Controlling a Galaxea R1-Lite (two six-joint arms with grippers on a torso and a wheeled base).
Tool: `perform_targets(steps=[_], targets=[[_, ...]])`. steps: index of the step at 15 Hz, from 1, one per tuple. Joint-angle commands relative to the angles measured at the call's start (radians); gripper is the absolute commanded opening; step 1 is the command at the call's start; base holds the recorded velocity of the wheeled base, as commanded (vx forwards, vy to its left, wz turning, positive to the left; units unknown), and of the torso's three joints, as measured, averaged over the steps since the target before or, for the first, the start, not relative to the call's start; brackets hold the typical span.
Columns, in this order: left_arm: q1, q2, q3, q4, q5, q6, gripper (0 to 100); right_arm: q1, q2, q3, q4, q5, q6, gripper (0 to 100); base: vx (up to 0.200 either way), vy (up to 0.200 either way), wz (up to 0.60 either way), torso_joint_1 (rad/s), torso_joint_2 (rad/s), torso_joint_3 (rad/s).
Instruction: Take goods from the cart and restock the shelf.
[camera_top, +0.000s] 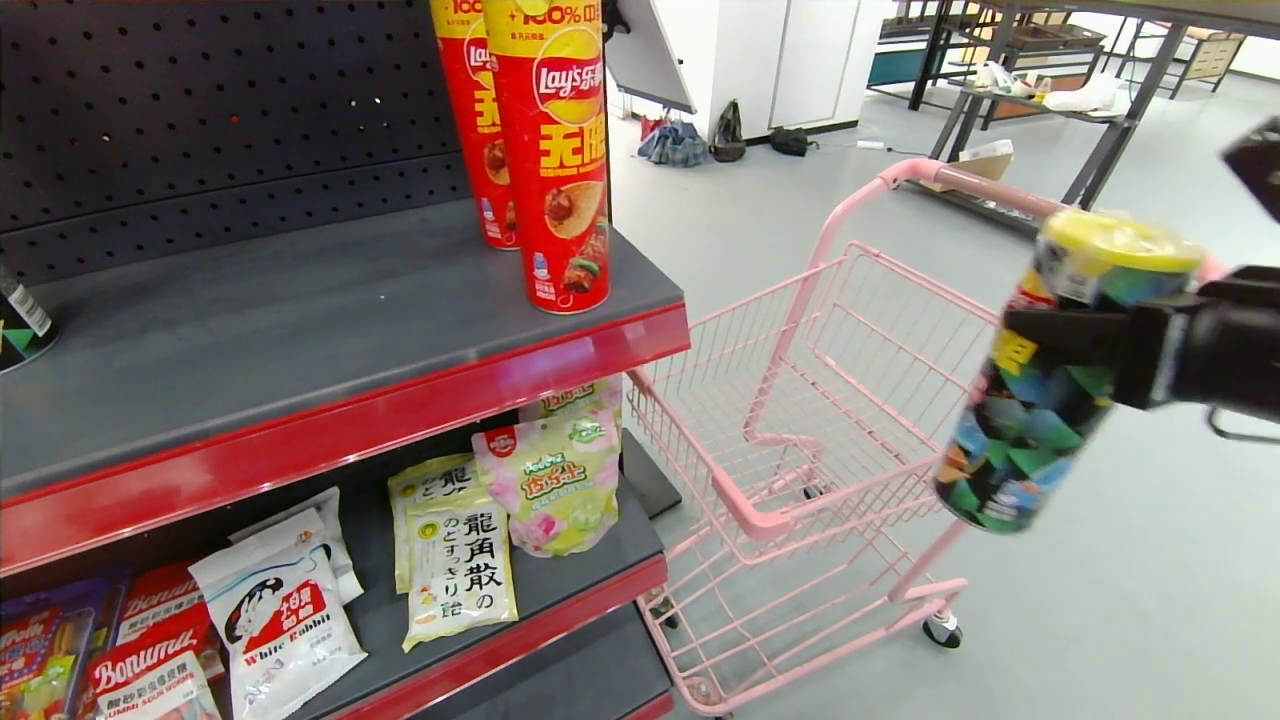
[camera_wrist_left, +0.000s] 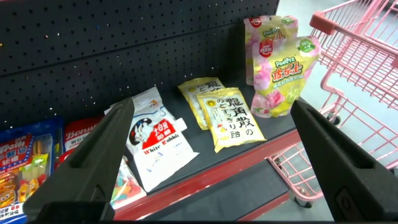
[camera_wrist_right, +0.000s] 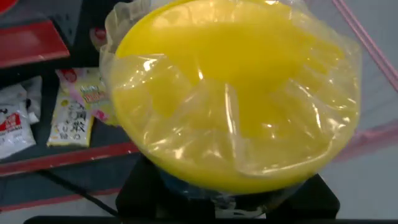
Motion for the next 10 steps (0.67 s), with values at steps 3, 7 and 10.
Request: perform_targets(steps=[3,7,10], targets=[[0.0,0.0,0.0,0.0,0.001,0.0,100,-0.169,-0.502,0.227,0.293,-0.086,-0.081,0,0.0,0.0,0.0,0.0,0.0,0.0],[0.0,0.0,0.0,0.0,0.001,0.0,100,-0.216,-0.534,0.262,0.29,-0.077,-0.089,0,0.0,0.0,0.0,0.0,0.0,0.0],[0.0,0.0,0.0,0.0,0.001,0.0,100,-0.213,-0.533,0.264,0.289,-0.07,-0.089,0,0.0,0.0,0.0,0.047,-0.17,-0.124]])
